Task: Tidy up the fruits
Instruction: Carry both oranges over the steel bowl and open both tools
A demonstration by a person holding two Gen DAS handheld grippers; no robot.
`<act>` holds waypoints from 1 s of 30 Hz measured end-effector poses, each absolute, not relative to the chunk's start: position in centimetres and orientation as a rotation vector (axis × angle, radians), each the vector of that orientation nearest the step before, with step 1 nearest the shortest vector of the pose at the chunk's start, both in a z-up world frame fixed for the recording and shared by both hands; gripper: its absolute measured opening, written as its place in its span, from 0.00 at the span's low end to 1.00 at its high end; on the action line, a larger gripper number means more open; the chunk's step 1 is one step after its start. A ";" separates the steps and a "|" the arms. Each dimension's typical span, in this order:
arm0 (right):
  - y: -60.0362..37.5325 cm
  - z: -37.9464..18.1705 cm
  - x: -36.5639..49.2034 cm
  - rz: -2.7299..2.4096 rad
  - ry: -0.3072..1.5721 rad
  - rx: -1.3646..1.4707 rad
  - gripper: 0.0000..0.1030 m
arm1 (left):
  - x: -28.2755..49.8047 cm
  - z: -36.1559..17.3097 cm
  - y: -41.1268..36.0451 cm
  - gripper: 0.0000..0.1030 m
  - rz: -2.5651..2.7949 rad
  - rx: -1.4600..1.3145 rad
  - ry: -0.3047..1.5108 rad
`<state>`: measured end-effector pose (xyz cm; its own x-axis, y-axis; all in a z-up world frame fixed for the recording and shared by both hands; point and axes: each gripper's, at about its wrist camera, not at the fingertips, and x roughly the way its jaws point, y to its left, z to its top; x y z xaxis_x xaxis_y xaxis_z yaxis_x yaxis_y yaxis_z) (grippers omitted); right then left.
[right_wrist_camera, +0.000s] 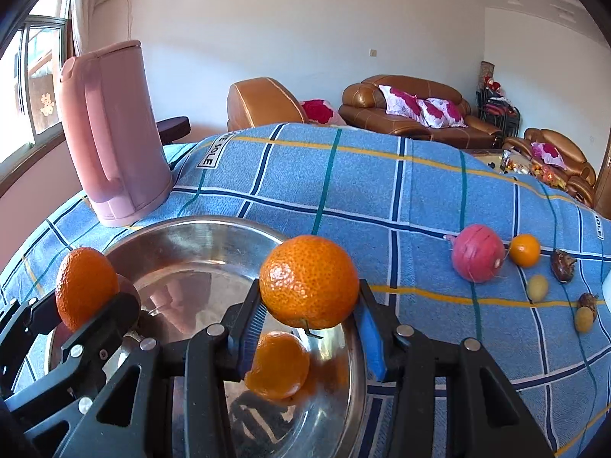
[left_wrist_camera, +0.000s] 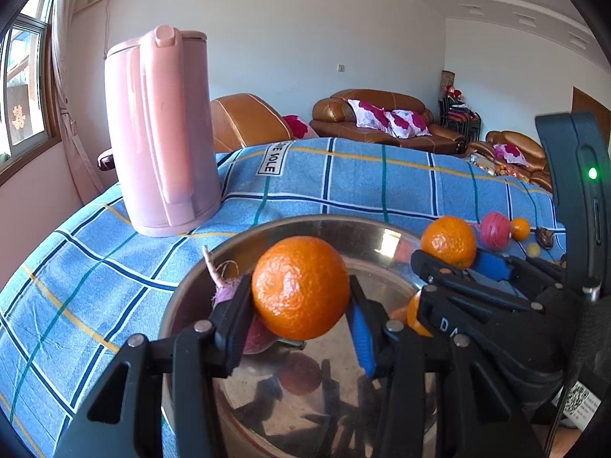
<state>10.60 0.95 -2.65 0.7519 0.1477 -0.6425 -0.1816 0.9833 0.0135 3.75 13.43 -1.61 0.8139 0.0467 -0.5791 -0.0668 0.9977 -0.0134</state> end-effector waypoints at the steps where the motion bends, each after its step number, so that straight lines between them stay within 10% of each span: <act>1: 1.0 -2.6 10.6 0.184 0.697 -0.060 0.46 | 3.8 -1.6 13.4 0.47 0.067 -0.029 0.618; 20: 2.3 -2.5 11.6 0.247 0.692 -0.191 0.50 | 3.4 -1.8 13.5 0.49 0.113 -0.009 0.631; 30: 0.6 -1.4 10.4 0.269 0.592 -0.079 0.56 | 2.7 -1.0 14.2 0.77 0.132 -0.063 0.565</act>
<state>10.43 0.56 -1.42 0.7959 0.2281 -0.5609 -0.2730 0.9620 0.0039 2.67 14.25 -1.03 0.8361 0.1075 -0.5379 -0.1423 0.9895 -0.0235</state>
